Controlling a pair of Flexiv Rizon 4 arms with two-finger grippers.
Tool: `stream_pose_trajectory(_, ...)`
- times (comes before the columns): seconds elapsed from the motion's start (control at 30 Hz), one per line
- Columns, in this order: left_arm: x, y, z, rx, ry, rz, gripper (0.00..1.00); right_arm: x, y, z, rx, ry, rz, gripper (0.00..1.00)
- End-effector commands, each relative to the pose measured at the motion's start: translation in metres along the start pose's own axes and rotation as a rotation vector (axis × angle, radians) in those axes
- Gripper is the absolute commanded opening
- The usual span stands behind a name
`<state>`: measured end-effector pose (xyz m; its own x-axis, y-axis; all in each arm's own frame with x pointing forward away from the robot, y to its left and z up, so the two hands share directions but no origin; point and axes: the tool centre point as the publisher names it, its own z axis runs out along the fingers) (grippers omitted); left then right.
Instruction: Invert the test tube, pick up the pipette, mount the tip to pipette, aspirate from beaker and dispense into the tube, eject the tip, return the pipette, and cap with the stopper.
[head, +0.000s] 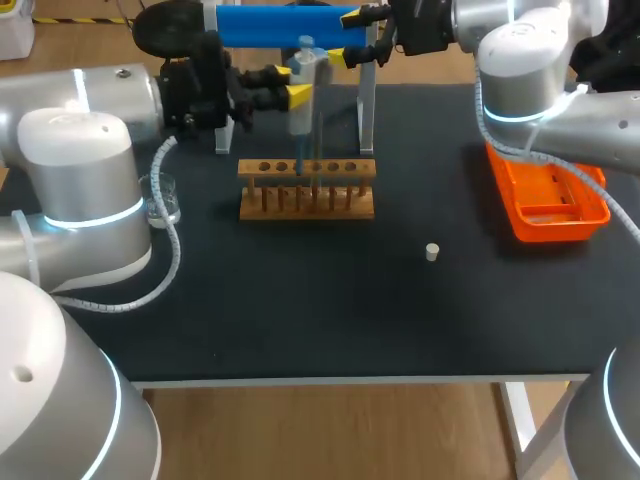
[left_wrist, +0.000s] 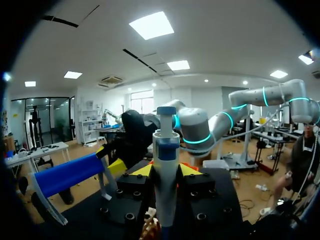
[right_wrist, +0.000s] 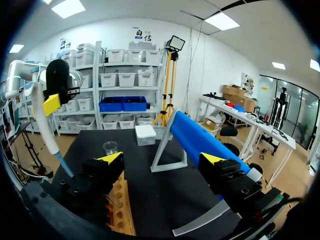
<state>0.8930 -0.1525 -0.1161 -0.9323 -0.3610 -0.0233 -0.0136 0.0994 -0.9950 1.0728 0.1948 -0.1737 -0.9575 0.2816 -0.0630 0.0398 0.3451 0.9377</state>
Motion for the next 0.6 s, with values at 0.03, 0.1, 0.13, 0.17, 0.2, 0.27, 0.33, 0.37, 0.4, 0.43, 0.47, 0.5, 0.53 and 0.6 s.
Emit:
stream_pose_trajectory(0.03, -0.012, -0.001, -0.021, 0.006, -0.07, 0.003, 0.0, 0.001, 0.0, -0.001, -0.001, -0.002, 0.0, 1.0)
stream_pose_trajectory(0.1, -0.025, 0.001, -0.029, 0.005, -0.118, 0.002, 0.0, 0.001, 0.0, -0.001, -0.001, -0.002, 0.0, 1.0)
stream_pose_trajectory(0.13, -0.031, 0.001, -0.032, 0.003, -0.138, 0.005, 0.0, 0.001, 0.0, -0.001, -0.001, -0.002, 0.0, 1.0)
stream_pose_trajectory(0.17, -0.036, 0.002, -0.035, 0.001, -0.158, 0.007, 0.0, 0.001, 0.0, -0.001, -0.001, -0.002, 0.0, 1.0)
stream_pose_trajectory(0.2, -0.042, 0.002, -0.038, 0.005, -0.184, 0.004, 0.0, 0.001, 0.0, -0.001, -0.001, -0.002, 0.0, 1.0)
stream_pose_trajectory(0.27, -0.053, 0.004, -0.042, 0.008, -0.225, 0.003, 0.0, 0.001, 0.0, -0.001, -0.001, -0.002, 0.0, 1.0)
stream_pose_trajectory(0.33, -0.062, 0.004, -0.044, 0.004, -0.254, 0.005, 0.0, 0.001, 0.0, -0.001, -0.001, -0.002, 0.0, 1.0)
stream_pose_trajectory(0.37, -0.067, 0.005, -0.046, 0.005, -0.268, 0.003, 0.0, 0.001, 0.0, -0.001, -0.001, -0.002, 0.0, 1.0)
stream_pose_trajectory(0.4, -0.071, 0.005, -0.047, 0.008, -0.286, 0.0, 0.0, 0.001, 0.0, -0.001, -0.001, -0.002, 0.0, 1.0)
stream_pose_trajectory(0.43, -0.075, 0.006, -0.048, 0.005, -0.303, -0.003, 0.0, 0.001, 0.0, -0.001, -0.001, -0.002, 0.0, 1.0)
stream_pose_trajectory(0.47, -0.078, 0.006, -0.049, 0.003, -0.315, -0.004, 0.0, 0.001, 0.0, -0.001, -0.001, -0.002, 0.0, 1.0)
stream_pose_trajectory(0.5, -0.082, 0.006, -0.05, 0.007, -0.331, -0.008, 0.0, 0.001, 0.0, -0.001, -0.001, -0.002, 0.0, 1.0)
stream_pose_trajectory(0.53, -0.085, 0.007, -0.05, 0.006, -0.345, -0.011, 0.0, 0.001, 0.0, -0.001, -0.001, -0.002, 0.0, 1.0)
stream_pose_trajectory(0.6, -0.092, 0.006, -0.05, -0.006, -0.392, -0.013, 0.0, 0.001, 0.0, -0.001, -0.001, -0.002, 0.0, 1.0)
